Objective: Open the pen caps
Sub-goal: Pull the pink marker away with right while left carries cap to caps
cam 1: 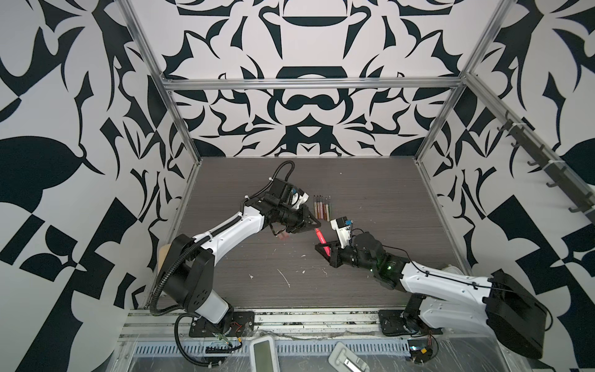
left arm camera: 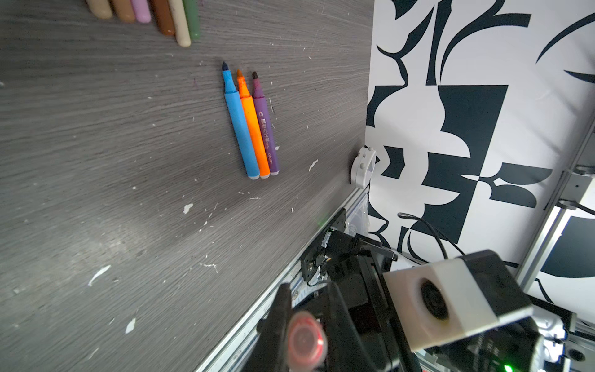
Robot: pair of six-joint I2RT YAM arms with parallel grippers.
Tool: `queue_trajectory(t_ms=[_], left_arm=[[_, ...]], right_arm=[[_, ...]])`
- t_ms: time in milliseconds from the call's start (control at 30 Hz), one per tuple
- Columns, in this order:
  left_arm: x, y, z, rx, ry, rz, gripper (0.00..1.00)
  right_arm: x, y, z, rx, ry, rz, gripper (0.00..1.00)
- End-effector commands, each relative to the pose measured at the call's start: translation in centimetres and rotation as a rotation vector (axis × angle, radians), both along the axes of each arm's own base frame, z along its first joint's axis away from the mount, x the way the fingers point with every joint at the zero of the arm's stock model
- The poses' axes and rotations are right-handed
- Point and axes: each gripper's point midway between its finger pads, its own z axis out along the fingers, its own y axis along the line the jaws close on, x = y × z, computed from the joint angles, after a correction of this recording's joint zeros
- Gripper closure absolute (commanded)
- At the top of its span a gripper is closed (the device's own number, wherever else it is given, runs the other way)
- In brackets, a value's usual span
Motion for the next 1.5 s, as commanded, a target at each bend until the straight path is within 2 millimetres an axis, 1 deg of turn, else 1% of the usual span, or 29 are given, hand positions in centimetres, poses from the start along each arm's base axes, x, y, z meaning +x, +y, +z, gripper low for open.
queue_trajectory(t_ms=[0,167,267,333,400,433,533,733,833,967,1100,1167,1333,1467], left_arm=[[10.5,7.4,-0.6,0.194,-0.251,0.322,1.00],[12.4,8.1,-1.0,0.213,-0.248,0.335,1.00],[13.4,8.8,-0.8,0.219,-0.252,0.363,1.00],[13.8,9.4,-0.6,0.224,-0.253,0.385,1.00],[13.7,10.0,-0.5,0.241,-0.252,0.391,1.00],[13.5,10.3,-0.6,0.260,-0.255,0.389,1.00],[12.0,11.6,-1.5,0.333,-0.250,0.377,1.00],[8.3,13.9,-3.9,0.429,-0.234,0.358,1.00],[6.6,14.7,-5.5,0.460,-0.212,0.349,1.00],[4.8,15.5,-8.2,0.496,-0.169,0.333,1.00],[4.0,16.1,-10.6,0.521,-0.128,0.322,1.00],[3.9,16.2,-11.4,0.519,-0.112,0.321,1.00],[3.8,15.5,-13.3,0.481,-0.051,0.301,1.00],[3.9,15.0,-14.2,0.453,-0.012,0.306,1.00]], right_arm=[[-4.0,-1.7,-4.9,-0.112,0.160,0.089,1.00],[-4.3,-1.6,-4.6,-0.105,0.146,0.099,1.00],[-4.3,-1.8,-4.5,-0.103,0.139,0.089,1.00],[-4.3,-2.0,-4.5,-0.103,0.134,0.080,1.00],[-4.2,-2.2,-4.4,-0.102,0.129,0.072,1.00],[-4.2,-2.3,-4.5,-0.103,0.130,0.067,1.00],[-4.1,-2.5,-4.7,-0.114,0.134,0.050,1.00],[-3.9,-2.5,-4.9,-0.118,0.136,0.047,1.00],[-3.9,-2.5,-4.9,-0.118,0.136,0.042,1.00],[-3.8,-2.7,-5.0,-0.122,0.141,0.033,1.00],[-3.8,-2.7,-5.0,-0.126,0.144,0.029,1.00],[-3.8,-2.7,-5.1,-0.128,0.146,0.029,1.00],[-3.7,-2.7,-5.2,-0.132,0.150,0.027,1.00],[-3.7,-2.7,-5.3,-0.134,0.153,0.026,1.00]])
